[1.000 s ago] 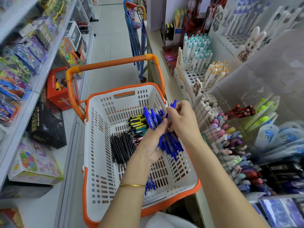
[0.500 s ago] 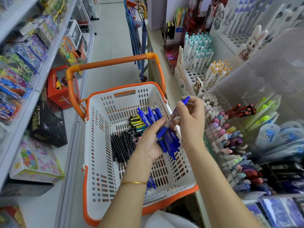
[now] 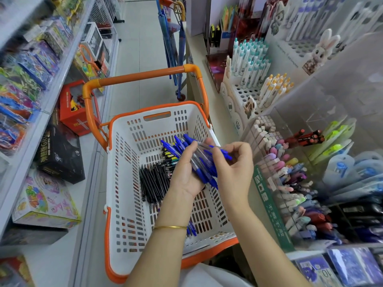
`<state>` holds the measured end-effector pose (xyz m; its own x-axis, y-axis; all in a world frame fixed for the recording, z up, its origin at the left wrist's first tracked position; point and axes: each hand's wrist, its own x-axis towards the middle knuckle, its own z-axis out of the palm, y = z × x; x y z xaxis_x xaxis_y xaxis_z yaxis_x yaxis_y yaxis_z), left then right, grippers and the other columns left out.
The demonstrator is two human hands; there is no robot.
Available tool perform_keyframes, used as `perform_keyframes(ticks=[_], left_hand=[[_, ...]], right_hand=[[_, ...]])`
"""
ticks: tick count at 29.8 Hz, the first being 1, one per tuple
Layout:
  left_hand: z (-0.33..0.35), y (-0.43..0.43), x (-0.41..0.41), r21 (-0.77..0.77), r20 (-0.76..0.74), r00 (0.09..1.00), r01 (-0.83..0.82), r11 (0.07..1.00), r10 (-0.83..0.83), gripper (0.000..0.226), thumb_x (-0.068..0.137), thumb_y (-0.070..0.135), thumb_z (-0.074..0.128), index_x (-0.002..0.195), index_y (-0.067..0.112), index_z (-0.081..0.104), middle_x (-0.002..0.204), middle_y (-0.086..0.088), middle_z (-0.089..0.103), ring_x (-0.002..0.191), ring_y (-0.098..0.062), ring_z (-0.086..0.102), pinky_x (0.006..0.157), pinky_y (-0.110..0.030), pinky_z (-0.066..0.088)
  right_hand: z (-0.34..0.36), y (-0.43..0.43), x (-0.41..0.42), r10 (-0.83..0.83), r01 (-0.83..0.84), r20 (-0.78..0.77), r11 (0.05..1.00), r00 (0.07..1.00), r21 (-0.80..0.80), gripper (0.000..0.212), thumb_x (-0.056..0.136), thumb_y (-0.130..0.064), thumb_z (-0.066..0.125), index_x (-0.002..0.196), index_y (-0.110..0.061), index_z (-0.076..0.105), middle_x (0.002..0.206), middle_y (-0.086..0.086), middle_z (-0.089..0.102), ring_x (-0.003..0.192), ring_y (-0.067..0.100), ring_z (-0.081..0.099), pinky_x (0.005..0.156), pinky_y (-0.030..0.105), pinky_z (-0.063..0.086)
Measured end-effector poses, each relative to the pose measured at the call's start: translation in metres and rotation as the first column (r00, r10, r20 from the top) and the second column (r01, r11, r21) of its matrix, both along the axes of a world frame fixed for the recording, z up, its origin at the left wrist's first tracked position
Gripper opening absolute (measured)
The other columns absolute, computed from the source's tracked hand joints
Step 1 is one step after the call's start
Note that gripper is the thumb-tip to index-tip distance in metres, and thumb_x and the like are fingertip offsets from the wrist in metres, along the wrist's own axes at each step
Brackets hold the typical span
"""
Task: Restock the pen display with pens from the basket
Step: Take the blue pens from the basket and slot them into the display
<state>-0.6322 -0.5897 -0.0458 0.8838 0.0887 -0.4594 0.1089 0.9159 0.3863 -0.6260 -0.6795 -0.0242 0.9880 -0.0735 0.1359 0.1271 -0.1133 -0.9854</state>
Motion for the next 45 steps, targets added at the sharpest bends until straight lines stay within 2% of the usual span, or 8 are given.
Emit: perform_keyframes(ticks=[7, 12, 18, 25, 30, 37, 43, 45], left_hand=[[-0.004, 0.003, 0.0, 0.124, -0.061, 0.997, 0.045, 0.991, -0.038, 0.011, 0.083, 0.021, 0.061, 0.081, 0.01, 0.063, 0.08, -0.008, 0.067, 0.069, -0.022, 0.071, 0.062, -0.033, 0.059], [-0.002, -0.002, -0.002, 0.199, -0.08, 0.992, 0.11, 0.974, -0.096, 0.023, 0.079, 0.016, 0.067, 0.101, 0.008, 0.069, 0.092, -0.011, 0.071, 0.083, -0.023, 0.071, 0.072, -0.037, 0.058], [0.0, -0.009, -0.003, 0.25, -0.067, 0.991, 0.131, 0.959, -0.118, 0.013, 0.095, 0.008, 0.053, 0.096, 0.012, 0.066, 0.079, -0.003, 0.071, 0.074, -0.017, 0.071, 0.061, -0.031, 0.056], [0.004, -0.007, -0.004, 0.291, -0.042, 0.977, 0.211, 0.933, -0.208, 0.011, 0.089, 0.004, 0.058, 0.088, 0.008, 0.068, 0.076, -0.008, 0.069, 0.07, -0.019, 0.069, 0.067, -0.032, 0.057], [0.006, -0.001, -0.005, 0.287, -0.099, 0.955, 0.298, 0.911, -0.281, 0.01, 0.089, 0.005, 0.058, 0.087, 0.008, 0.068, 0.076, -0.008, 0.069, 0.069, -0.02, 0.069, 0.062, -0.031, 0.056], [0.006, -0.004, -0.009, 0.281, -0.043, 0.94, 0.337, 0.899, -0.339, 0.007, 0.083, 0.0, 0.058, 0.079, 0.003, 0.063, 0.068, -0.008, 0.063, 0.059, -0.017, 0.064, 0.062, -0.029, 0.056], [-0.001, 0.0, -0.01, 0.222, -0.031, 0.934, 0.354, 0.909, -0.356, 0.006, 0.075, 0.007, 0.064, 0.078, 0.009, 0.069, 0.073, -0.006, 0.065, 0.063, -0.018, 0.065, 0.065, -0.033, 0.057], [-0.005, 0.001, -0.009, 0.214, -0.043, 0.941, 0.337, 0.917, -0.336, 0.008, 0.076, 0.011, 0.064, 0.082, 0.007, 0.065, 0.073, -0.007, 0.065, 0.065, -0.018, 0.066, 0.066, -0.032, 0.057]], right_hand=[[-0.003, -0.001, 0.004, 0.182, -0.155, 0.043, 0.92, 0.982, -0.359, 0.019, 0.08, -0.008, 0.063, 0.074, -0.025, 0.056, 0.077, -0.014, 0.056, 0.084, 0.014, 0.054, 0.075, 0.034, 0.048], [0.013, 0.004, 0.024, 0.224, -0.159, 0.09, 0.871, 0.97, -0.464, 0.015, 0.088, -0.019, 0.058, 0.097, -0.024, 0.069, 0.085, -0.014, 0.05, 0.093, 0.016, 0.054, 0.08, 0.03, 0.045], [0.034, 0.015, 0.049, 0.483, -0.386, -0.072, 0.591, 0.873, -0.709, 0.023, 0.087, -0.035, 0.064, 0.105, -0.022, 0.07, 0.085, -0.01, 0.045, 0.086, 0.01, 0.05, 0.068, 0.022, 0.04], [0.037, 0.016, 0.059, 0.482, -0.549, -0.304, 0.812, 0.822, -0.198, 0.014, 0.086, -0.018, 0.068, 0.08, -0.008, 0.06, 0.07, -0.003, 0.061, 0.062, 0.007, 0.058, 0.058, 0.018, 0.048], [0.036, 0.021, 0.055, 0.422, -0.481, -0.246, 0.83, 0.873, -0.282, 0.016, 0.092, -0.019, 0.059, 0.083, -0.008, 0.051, 0.067, -0.004, 0.052, 0.056, 0.004, 0.048, 0.052, 0.012, 0.04], [0.033, 0.027, 0.07, 0.261, -0.283, -0.112, 0.897, 0.959, -0.34, 0.023, 0.096, -0.025, 0.052, 0.079, -0.013, 0.042, 0.073, 0.001, 0.051, 0.064, 0.016, 0.048, 0.06, 0.032, 0.039], [0.042, 0.014, 0.08, -0.081, 0.08, -0.005, 0.995, 0.997, -0.06, 0.018, 0.096, -0.027, 0.048, 0.081, -0.024, 0.039, 0.086, 0.021, 0.059, 0.072, 0.033, 0.06, 0.064, 0.05, 0.052], [0.045, 0.006, 0.076, -0.107, 0.107, -0.005, 0.994, 0.994, -0.001, 0.019, 0.097, -0.024, 0.05, 0.082, -0.024, 0.038, 0.09, 0.024, 0.06, 0.072, 0.032, 0.065, 0.059, 0.043, 0.056]])
